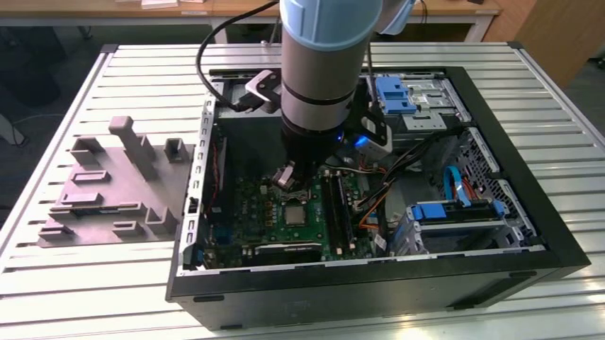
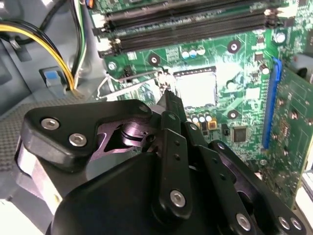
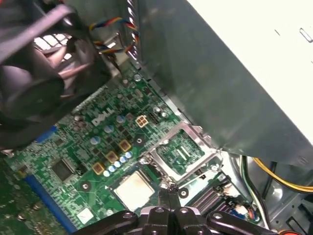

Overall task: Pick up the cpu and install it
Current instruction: 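Close the cpu cover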

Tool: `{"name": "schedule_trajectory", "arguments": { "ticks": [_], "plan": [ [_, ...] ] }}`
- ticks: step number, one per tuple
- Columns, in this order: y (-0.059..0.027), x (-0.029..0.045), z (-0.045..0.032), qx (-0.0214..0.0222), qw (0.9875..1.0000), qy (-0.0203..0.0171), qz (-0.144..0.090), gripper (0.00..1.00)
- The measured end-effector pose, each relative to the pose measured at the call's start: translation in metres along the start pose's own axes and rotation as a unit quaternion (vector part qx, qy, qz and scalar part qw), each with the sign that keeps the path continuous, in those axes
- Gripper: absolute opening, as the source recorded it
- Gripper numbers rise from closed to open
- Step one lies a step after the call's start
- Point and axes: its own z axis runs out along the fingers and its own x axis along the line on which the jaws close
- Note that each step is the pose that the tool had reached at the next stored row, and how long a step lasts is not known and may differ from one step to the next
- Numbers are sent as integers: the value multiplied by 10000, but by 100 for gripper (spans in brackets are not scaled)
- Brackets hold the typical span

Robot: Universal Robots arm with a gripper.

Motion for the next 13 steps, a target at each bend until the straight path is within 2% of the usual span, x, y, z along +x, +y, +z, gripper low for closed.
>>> {"name": "schedule_trajectory", "arguments": {
  "ticks": [13],
  "plan": [
    [-9, -231, 53, -4, 10000, 1, -32, 11]
  ]
}}
